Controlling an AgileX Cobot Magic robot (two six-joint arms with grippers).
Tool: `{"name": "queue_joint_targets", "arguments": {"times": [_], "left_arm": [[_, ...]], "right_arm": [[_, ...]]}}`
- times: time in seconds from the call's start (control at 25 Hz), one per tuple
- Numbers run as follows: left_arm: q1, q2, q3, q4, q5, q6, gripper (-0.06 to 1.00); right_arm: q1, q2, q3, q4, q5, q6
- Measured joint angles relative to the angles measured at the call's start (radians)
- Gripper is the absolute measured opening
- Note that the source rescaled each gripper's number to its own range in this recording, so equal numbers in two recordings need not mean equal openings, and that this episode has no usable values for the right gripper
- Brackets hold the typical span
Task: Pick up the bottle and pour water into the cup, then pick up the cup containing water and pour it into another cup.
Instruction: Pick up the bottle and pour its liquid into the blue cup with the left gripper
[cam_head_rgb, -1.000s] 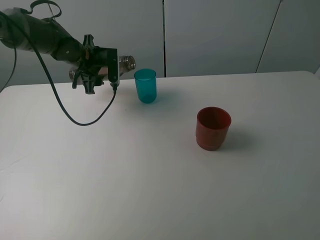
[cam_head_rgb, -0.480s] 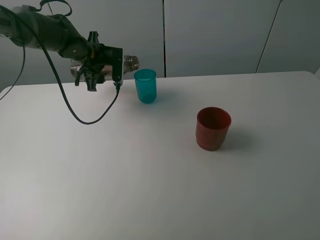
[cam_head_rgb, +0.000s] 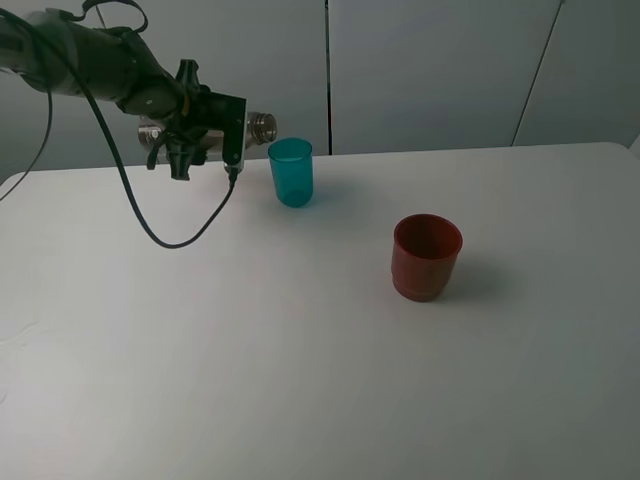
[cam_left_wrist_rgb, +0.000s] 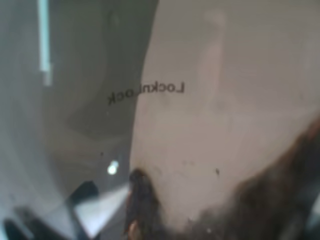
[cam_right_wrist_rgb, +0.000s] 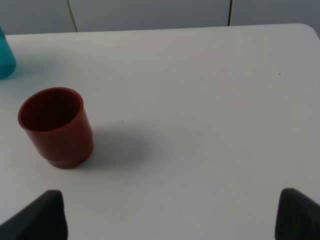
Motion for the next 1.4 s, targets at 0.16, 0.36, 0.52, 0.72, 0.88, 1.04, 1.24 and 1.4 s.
{"name": "queue_joint_targets", "arguments": {"times": [0.16, 0.36, 0.52, 0.72, 0.88, 1.04, 1.24, 1.4], "left_arm": [[0.000, 0.000, 0.000, 0.020, 0.000, 0.000, 0.03], [0.000, 0.000, -0.001, 0.041, 0.000, -0.002, 0.03], [0.000, 0.000, -0.001, 0.063, 0.000, -0.016, 0.03], [0.000, 0.000, -0.001, 0.071, 0.000, -0.020, 0.03], [-0.002, 0.013, -0.014, 0.087, 0.020, -0.029, 0.03], [-0.013, 0.022, -0.026, 0.106, 0.047, -0.044, 0.03], [-0.017, 0.025, -0.027, 0.123, 0.048, -0.050, 0.03], [-0.021, 0.025, -0.027, 0.145, 0.057, -0.058, 0.03]], "right_arm": [[0.000, 0.000, 0.000, 0.000, 0.000, 0.000], [0.000, 0.000, 0.000, 0.000, 0.000, 0.000], [0.000, 0.000, 0.000, 0.000, 0.000, 0.000], [0.000, 0.000, 0.000, 0.000, 0.000, 0.006], [0.000, 0.000, 0.000, 0.000, 0.000, 0.006], [0.000, 0.000, 0.000, 0.000, 0.000, 0.006], [0.000, 0.000, 0.000, 0.000, 0.000, 0.006], [0.000, 0.000, 0.000, 0.000, 0.000, 0.006]]}}
